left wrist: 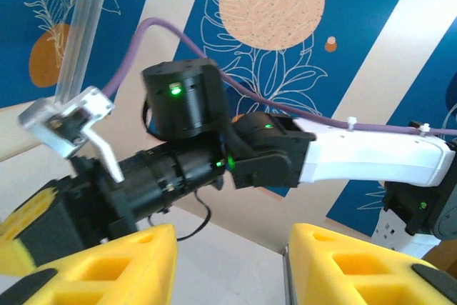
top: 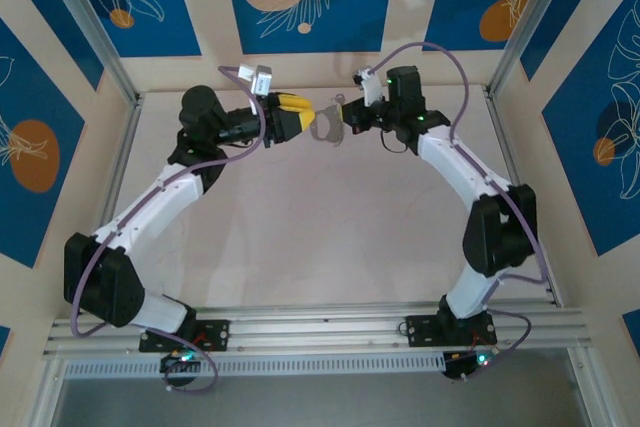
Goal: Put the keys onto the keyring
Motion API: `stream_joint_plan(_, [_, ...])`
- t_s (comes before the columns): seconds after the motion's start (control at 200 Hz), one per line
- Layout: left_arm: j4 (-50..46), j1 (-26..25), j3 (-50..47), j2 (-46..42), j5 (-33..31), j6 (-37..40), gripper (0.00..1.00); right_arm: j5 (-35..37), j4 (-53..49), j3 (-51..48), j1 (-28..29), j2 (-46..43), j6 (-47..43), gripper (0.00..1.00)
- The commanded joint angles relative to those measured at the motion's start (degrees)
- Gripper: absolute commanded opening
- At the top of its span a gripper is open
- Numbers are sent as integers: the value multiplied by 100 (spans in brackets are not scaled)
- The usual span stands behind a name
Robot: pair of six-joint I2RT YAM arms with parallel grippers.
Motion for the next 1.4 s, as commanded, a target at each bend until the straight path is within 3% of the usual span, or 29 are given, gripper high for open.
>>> stream_joint_plan(0.0, [-220,127,-115,-211,-76,298,45,-124,363,402,95,438,218,0])
stream_joint_plan(0.25, [-337,227,-372,-398,-68,428,46,-49,436,189,358,1018,344,0])
stream_joint_plan(0.89, [-293,239,-514,-480,-51,315,46,309,814,-2184,835,254,929,0])
stream_joint_plan(1.395, [-500,240,-485,-283,-15,395,46,435,622,-3044,1002,129,1427,0])
